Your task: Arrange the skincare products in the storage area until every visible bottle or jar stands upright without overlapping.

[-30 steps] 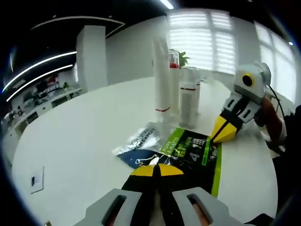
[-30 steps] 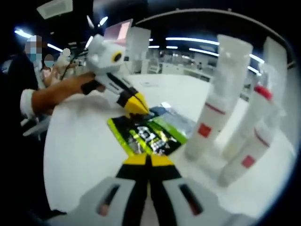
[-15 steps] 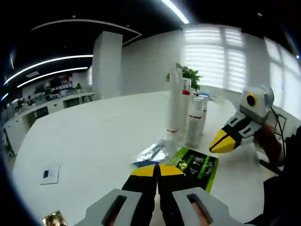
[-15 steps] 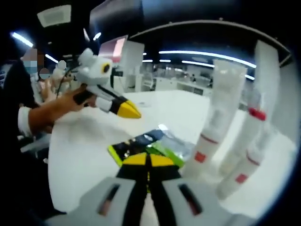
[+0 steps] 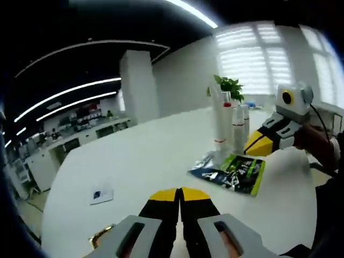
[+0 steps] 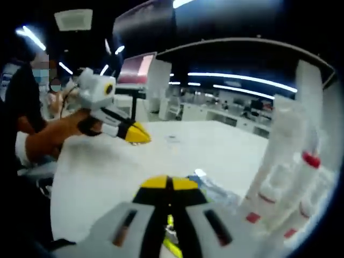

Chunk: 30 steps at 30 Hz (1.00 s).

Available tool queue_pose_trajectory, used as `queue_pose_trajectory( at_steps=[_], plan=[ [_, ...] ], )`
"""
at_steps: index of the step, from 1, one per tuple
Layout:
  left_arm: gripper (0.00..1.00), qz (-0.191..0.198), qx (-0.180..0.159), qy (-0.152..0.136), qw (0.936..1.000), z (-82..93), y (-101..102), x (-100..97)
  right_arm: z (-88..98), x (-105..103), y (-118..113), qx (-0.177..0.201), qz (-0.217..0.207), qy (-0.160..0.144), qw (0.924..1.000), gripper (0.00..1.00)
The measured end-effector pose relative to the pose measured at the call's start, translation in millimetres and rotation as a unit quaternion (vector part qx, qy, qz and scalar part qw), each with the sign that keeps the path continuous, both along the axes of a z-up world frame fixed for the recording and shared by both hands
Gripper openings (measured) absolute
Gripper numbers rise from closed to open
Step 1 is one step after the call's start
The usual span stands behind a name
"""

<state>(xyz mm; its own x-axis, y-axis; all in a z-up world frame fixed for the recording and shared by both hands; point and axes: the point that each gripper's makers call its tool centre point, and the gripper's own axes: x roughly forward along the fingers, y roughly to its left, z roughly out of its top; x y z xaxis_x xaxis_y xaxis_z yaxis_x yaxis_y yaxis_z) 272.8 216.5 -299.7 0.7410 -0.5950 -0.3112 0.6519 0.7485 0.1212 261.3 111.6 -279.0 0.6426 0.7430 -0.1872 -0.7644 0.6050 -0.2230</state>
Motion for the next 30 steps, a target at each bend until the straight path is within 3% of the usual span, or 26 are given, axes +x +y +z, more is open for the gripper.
queue_pose_trajectory(
  at_steps=[5,9,11,16,19,23,27,30],
  plan=[
    [0.04,0.026,-0.016,-0.006,0.9995,1.7,24.0,0.6,2.3,5.4,21.0,-0.002,0.013,-0.007,0.9999,0.00],
    [0.10,0.051,-0.041,-0.005,0.9978,2.8,48.9,1.9,0.0,10.1,40.8,-0.002,0.030,0.005,0.9995,0.05],
    [0.17,0.062,-0.055,0.000,0.9966,3.2,64.2,7.8,-6.1,10.9,52.0,-0.002,0.045,0.027,0.9986,0.12],
    [0.28,0.084,-0.040,0.023,0.9954,1.4,101.1,17.5,-14.1,17.0,70.7,-0.009,0.056,0.036,0.9978,0.12],
    [0.45,0.098,-0.049,0.030,0.9935,0.9,121.5,24.7,-19.4,20.6,85.6,-0.008,0.067,0.049,0.9965,0.12],
    [0.53,0.085,-0.075,0.043,0.9926,-1.6,128.6,26.4,-21.1,24.7,103.5,-0.006,0.081,0.057,0.9950,0.14],
    [0.63,0.083,-0.054,0.050,0.9938,-8.8,134.6,28.4,-18.5,33.5,122.9,0.004,0.095,0.068,0.9932,0.19],
    [0.63,0.086,-0.048,0.053,0.9937,-12.2,140.3,31.5,-22.6,41.6,136.8,-0.009,0.098,0.075,0.9923,0.22]
  ],
)
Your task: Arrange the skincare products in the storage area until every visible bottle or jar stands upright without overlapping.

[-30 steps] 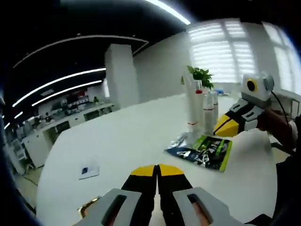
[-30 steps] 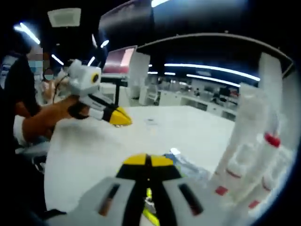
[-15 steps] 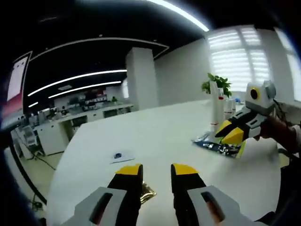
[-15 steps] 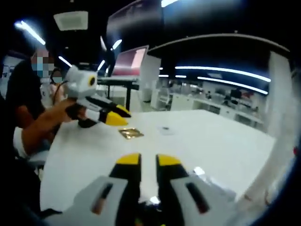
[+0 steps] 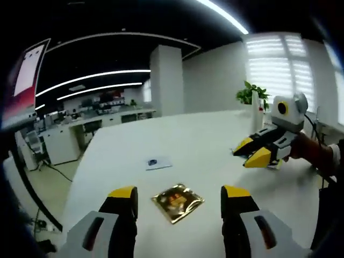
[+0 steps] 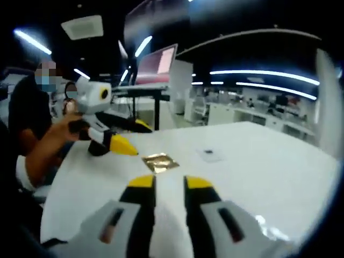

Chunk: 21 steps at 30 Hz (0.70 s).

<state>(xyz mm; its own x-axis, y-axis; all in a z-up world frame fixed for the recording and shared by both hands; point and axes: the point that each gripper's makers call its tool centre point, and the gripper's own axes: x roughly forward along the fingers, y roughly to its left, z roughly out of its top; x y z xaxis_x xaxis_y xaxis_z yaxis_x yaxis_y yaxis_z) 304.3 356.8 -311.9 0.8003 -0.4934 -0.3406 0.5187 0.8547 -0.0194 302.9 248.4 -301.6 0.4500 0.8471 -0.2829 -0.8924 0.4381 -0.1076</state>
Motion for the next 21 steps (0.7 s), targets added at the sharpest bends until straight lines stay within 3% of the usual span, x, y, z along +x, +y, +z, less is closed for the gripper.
queue_pose_trajectory(
  at_steps=[4,6,9,11,13,15,18,21],
  plan=[
    [0.68,0.019,0.018,0.022,0.9994,-12.6,11.1,4.7,-11.7,12.3,15.4,-0.027,-0.009,0.004,0.9996,0.40],
    [0.65,0.007,0.019,0.025,0.9995,-12.0,7.8,2.0,-14.6,16.6,22.1,-0.028,-0.011,0.009,0.9995,0.39],
    [0.58,0.011,0.069,0.017,0.9974,-8.3,11.4,-0.9,-18.5,17.6,32.3,-0.033,-0.010,0.015,0.9993,0.40],
    [0.54,0.013,0.054,0.022,0.9982,-5.6,10.9,1.2,-21.4,18.3,36.9,-0.040,-0.003,0.018,0.9990,0.40],
    [0.43,0.005,0.047,0.024,0.9986,-5.1,9.3,3.0,-22.9,22.1,39.8,-0.046,-0.003,0.019,0.9988,0.38],
    [0.33,-0.003,0.071,0.041,0.9966,-11.7,10.7,1.8,-26.8,22.7,45.2,-0.055,0.003,0.022,0.9982,0.36],
    [0.32,0.006,0.099,0.071,0.9925,-19.6,16.6,3.4,-32.2,18.5,51.3,-0.060,0.010,0.039,0.9974,0.36],
    [0.24,-0.006,0.102,0.086,0.9910,-22.9,15.3,5.4,-38.2,16.6,58.0,-0.063,0.017,0.052,0.9965,0.32]
  ],
)
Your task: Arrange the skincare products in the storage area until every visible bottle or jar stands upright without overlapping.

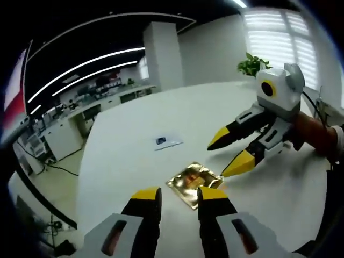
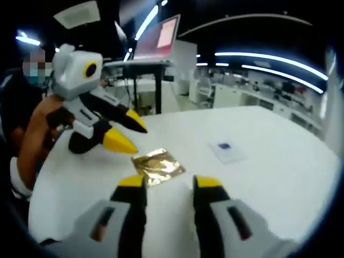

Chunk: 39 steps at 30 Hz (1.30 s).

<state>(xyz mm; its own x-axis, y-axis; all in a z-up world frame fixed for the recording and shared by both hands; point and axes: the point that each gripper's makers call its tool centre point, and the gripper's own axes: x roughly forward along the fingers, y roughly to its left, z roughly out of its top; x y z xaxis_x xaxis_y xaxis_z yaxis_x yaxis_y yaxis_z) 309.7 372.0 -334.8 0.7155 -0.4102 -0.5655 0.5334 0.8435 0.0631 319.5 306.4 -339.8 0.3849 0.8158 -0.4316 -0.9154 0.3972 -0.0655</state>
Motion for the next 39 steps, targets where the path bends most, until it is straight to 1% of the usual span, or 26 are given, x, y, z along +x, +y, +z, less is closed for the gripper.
queue_pose_trajectory(
  at_steps=[1,3,5,6,7,8,10,11,15,18,21,23,25,27,29,31,32,33,36,39],
  plan=[
    [0.24,-0.005,0.010,0.005,0.9999,-1.7,0.4,-0.6,-0.4,3.5,2.1,0.003,0.000,0.003,1.0000,0.32],
    [0.22,-0.010,0.018,0.010,0.9997,-1.4,-0.7,0.2,-3.0,4.6,4.6,0.002,0.002,0.008,1.0000,0.32],
    [0.21,-0.019,0.014,0.022,0.9995,-2.2,-2.8,0.2,-4.4,5.2,5.2,0.003,0.000,0.008,1.0000,0.31],
    [0.20,-0.017,0.013,0.030,0.9993,-3.4,-2.5,-0.3,-4.3,5.9,6.3,0.003,0.000,0.009,1.0000,0.31],
    [0.20,-0.017,0.022,0.037,0.9989,-5.7,-0.8,-1.8,-3.7,8.8,7.8,0.003,-0.001,0.010,0.9999,0.32],
    [0.20,-0.021,0.034,0.038,0.9985,-7.2,0.2,-2.6,-3.9,9.7,9.0,0.001,0.001,0.011,0.9999,0.32],
    [0.18,-0.032,0.030,0.044,0.9981,-9.0,-2.6,-4.6,-4.2,17.9,11.3,0.000,0.001,0.013,0.9999,0.32],
    [0.17,-0.037,0.021,0.051,0.9978,-10.7,-5.3,-5.9,-5.0,10.5,9.5,0.000,0.000,0.013,0.9999,0.32],
    [0.15,-0.046,0.021,0.060,0.9969,-12.9,-8.2,-10.4,-3.2,11.5,10.0,0.005,-0.006,0.015,0.9999,0.32],
    [0.13,-0.053,0.009,0.067,0.9963,-12.8,-11.3,-12.7,-3.5,10.6,13.1,0.005,-0.003,0.017,0.9998,0.32],
    [0.12,-0.062,0.018,0.072,0.9953,-17.2,-9.7,-17.5,-6.0,10.3,15.5,0.005,-0.002,0.022,0.9998,0.32],
    [0.11,-0.061,0.014,0.080,0.9949,-18.6,-7.5,-21.5,-7.1,8.2,14.8,0.004,-0.001,0.018,0.9998,0.32],
    [0.11,-0.054,0.019,0.072,0.9958,-16.5,-2.1,-19.7,-5.9,11.2,12.8,0.005,-0.010,0.013,0.9999,0.32],
    [0.10,-0.049,0.012,0.071,0.9962,-14.6,-1.0,-19.0,-3.7,12.4,11.5,0.010,-0.015,0.010,0.9998,0.32],
    [0.08,-0.054,0.005,0.065,0.9964,-12.7,-3.0,-16.9,-3.8,11.2,12.6,0.013,-0.016,0.009,0.9997,0.31],
    [0.08,-0.056,-0.004,0.065,0.9963,-12.5,-5.8,-17.3,-9.3,11.8,15.7,0.001,-0.016,0.005,0.9999,0.31],
    [0.07,-0.056,-0.005,0.066,0.9963,-12.7,-4.9,-14.3,-10.6,11.4,16.9,-0.004,-0.014,0.000,0.9999,0.31],
    [0.06,-0.057,-0.003,0.065,0.9962,-13.5,-4.7,-13.7,-9.4,12.8,17.9,-0.005,-0.012,-0.005,0.9999,0.31],
    [0.05,-0.071,-0.005,0.071,0.9950,-18.3,-7.5,-14.2,-8.2,12.2,18.0,-0.004,-0.008,-0.007,0.9999,0.31],
    [0.04,-0.068,0.000,0.072,0.9951,-20.0,-5.4,-10.8,-8.7,15.4,18.1,-0.003,-0.009,-0.005,0.9999,0.31]
  ],
)
